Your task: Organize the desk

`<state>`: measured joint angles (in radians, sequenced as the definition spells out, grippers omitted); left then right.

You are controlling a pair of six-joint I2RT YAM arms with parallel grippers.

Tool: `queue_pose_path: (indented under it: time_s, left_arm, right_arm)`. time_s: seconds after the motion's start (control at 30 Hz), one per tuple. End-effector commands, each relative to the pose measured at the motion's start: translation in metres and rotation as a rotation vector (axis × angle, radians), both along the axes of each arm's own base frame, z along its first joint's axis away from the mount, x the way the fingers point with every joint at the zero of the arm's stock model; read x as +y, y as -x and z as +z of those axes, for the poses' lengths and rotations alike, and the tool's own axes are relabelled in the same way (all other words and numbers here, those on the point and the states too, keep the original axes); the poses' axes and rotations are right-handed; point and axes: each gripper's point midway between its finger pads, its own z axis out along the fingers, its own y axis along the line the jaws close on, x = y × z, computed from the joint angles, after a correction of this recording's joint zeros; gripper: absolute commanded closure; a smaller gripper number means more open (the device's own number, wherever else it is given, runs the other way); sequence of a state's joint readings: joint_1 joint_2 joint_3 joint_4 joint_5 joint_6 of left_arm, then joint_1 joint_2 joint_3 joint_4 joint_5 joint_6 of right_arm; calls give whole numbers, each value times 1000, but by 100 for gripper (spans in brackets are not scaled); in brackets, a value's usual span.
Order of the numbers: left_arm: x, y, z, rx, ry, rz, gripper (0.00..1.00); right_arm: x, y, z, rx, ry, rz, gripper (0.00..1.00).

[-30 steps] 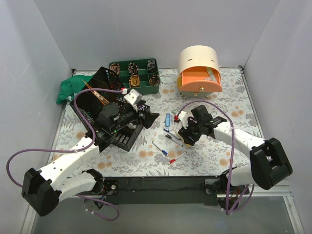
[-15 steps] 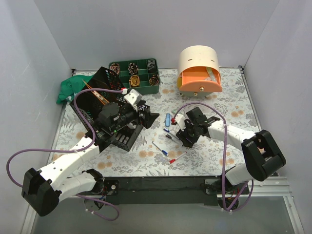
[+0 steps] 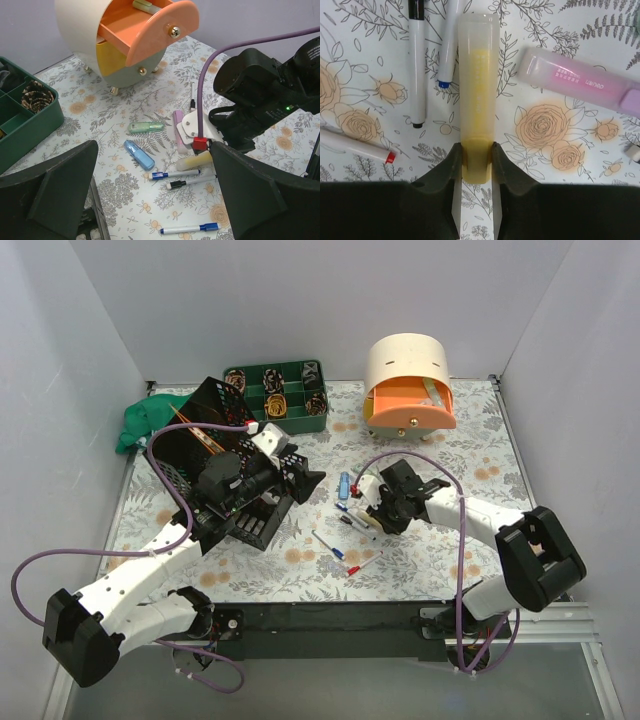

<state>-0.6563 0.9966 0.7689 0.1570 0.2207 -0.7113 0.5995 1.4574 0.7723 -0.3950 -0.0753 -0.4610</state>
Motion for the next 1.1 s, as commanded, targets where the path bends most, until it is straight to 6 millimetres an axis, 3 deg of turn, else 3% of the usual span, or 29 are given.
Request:
queue_pose_path:
  time_s: [0.0,0.27,0.4,0.47,0.5,0.6,0.63,0.67,0.73,0.87,1.07]
  left_arm:
    - [5,2,17,-44,14,7,2]
    - [3,2,15,-36,13,-2,2]
    - [3,1,14,-34,11,1,2]
    - [3,0,12,-30,7,4,2]
    - [3,0,12,-32,6,4,2]
    - [3,0,11,-31,4,5,2]
    - [3,0,11,-31,4,5,2]
    - [3,0,11,-31,4,7,2]
    - [3,0,12,-33,4,7,2]
    - [4,0,11,-36,2,10,2]
    - [6,0,14,-48,-1,15,2]
  right_arm:
    - [2,-8,40,-89,-49,86,92]
    - [-15,-51,155,-419,-66,215,96]
    - [-32,-84,228,-644,-35,211,91]
    - [-44,-99,250,-708,-21,175,90]
    - [-47,-108,276,-776,-20,164,90]
    - [-61,-129,299,-831,24,137,90]
    - [-63,-135,319,-875,32,128,90]
    - [-69,-145,315,-864,66,112,90]
    - [-73,-157,332,-903,97,111,90]
    - [-80,-183,338,-915,126,141,89]
    - [-88,-205,319,-836,122,162,85]
